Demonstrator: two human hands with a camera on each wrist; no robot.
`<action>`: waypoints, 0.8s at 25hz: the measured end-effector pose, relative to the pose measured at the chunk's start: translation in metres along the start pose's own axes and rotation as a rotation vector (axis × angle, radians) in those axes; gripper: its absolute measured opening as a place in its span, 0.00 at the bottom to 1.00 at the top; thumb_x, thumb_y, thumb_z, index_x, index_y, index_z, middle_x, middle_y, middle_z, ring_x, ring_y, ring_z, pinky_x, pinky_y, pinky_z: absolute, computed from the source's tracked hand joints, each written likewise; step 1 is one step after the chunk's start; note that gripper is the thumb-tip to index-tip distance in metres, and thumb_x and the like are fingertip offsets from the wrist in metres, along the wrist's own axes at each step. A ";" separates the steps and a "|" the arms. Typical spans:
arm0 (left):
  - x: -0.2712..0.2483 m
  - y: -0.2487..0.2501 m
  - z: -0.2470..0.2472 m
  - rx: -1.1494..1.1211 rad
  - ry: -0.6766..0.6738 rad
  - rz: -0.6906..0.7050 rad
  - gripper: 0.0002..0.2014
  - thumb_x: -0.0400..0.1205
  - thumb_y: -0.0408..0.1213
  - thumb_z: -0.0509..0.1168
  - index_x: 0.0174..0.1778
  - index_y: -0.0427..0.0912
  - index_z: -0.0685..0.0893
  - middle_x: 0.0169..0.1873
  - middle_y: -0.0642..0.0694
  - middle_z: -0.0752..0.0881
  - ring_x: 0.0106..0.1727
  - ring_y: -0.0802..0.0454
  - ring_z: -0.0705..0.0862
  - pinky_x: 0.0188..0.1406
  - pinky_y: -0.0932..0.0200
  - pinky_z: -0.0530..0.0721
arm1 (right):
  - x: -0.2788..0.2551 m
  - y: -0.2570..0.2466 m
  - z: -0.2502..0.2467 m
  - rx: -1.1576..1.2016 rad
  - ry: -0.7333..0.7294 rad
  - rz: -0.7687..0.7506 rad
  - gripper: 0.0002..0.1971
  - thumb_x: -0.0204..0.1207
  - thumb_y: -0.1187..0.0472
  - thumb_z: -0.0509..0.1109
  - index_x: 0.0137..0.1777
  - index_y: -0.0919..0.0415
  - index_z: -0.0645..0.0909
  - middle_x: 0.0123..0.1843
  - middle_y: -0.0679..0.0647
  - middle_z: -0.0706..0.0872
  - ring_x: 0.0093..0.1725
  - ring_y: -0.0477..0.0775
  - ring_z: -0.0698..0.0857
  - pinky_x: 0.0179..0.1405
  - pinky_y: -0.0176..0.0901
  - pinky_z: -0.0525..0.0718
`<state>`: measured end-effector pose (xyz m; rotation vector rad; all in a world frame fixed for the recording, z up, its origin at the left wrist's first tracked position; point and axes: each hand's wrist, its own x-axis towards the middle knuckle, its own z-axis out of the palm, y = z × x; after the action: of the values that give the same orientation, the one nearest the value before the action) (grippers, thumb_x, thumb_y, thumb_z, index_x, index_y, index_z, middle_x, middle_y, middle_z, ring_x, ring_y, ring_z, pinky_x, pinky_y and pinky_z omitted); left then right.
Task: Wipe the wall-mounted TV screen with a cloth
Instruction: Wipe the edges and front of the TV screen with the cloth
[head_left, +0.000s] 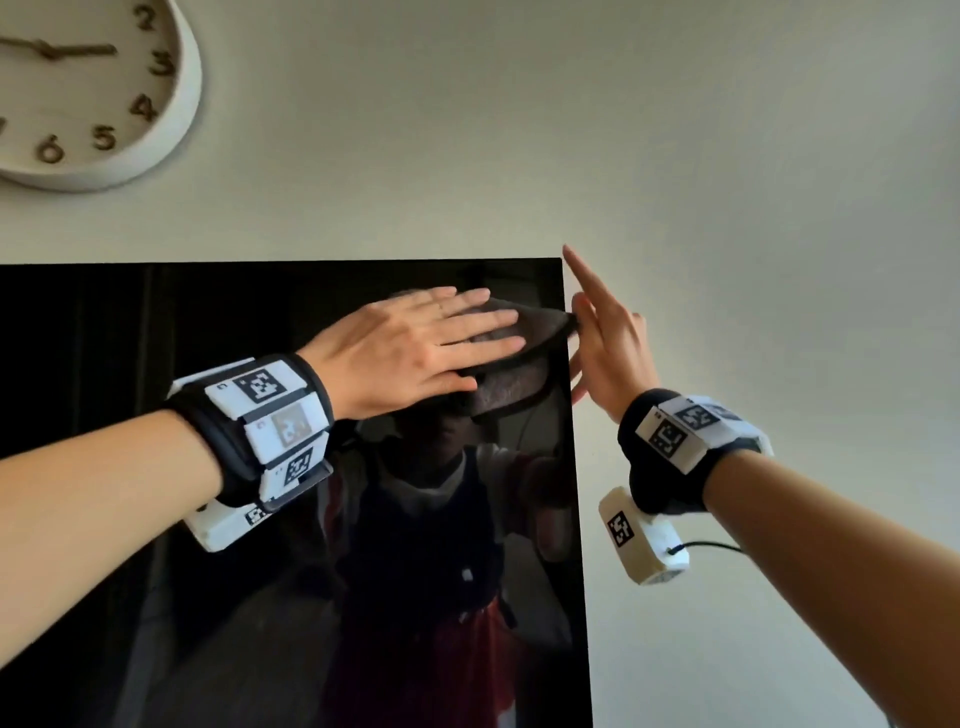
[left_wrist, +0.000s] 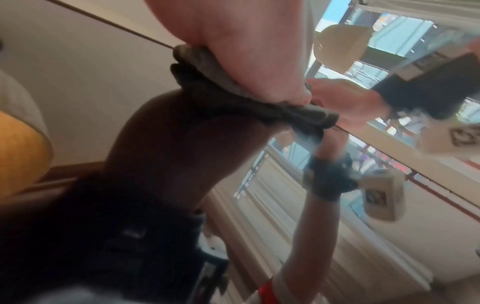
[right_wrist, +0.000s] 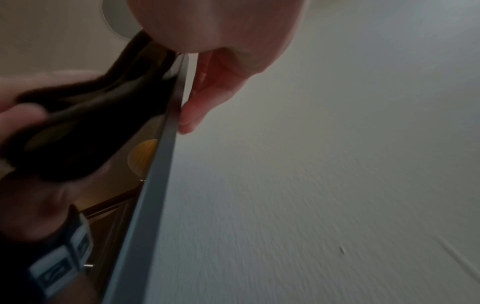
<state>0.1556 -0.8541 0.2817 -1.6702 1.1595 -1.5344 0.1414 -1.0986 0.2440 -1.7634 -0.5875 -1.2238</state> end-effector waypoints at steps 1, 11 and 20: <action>0.000 -0.001 0.000 0.004 -0.012 0.037 0.26 0.90 0.52 0.49 0.84 0.52 0.70 0.83 0.48 0.72 0.82 0.45 0.72 0.80 0.46 0.73 | 0.009 -0.006 -0.002 -0.004 -0.007 0.010 0.24 0.88 0.62 0.51 0.79 0.37 0.69 0.37 0.63 0.81 0.23 0.58 0.86 0.14 0.43 0.83; -0.021 0.014 -0.003 0.028 -0.045 0.043 0.26 0.91 0.54 0.46 0.85 0.54 0.67 0.83 0.50 0.71 0.83 0.48 0.70 0.82 0.51 0.68 | 0.068 -0.065 0.011 -0.757 -0.370 -0.272 0.23 0.88 0.42 0.49 0.77 0.46 0.74 0.67 0.60 0.84 0.59 0.63 0.85 0.53 0.49 0.81; -0.071 -0.023 -0.015 0.053 0.019 -0.181 0.25 0.90 0.50 0.52 0.84 0.49 0.70 0.83 0.47 0.72 0.82 0.45 0.72 0.80 0.46 0.72 | 0.060 -0.066 0.026 -1.053 -0.298 -0.439 0.20 0.89 0.43 0.43 0.53 0.52 0.73 0.40 0.55 0.84 0.35 0.62 0.81 0.36 0.47 0.74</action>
<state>0.1485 -0.7791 0.2710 -1.7684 0.9905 -1.6797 0.1275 -1.0498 0.3218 -2.8317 -0.5490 -1.7691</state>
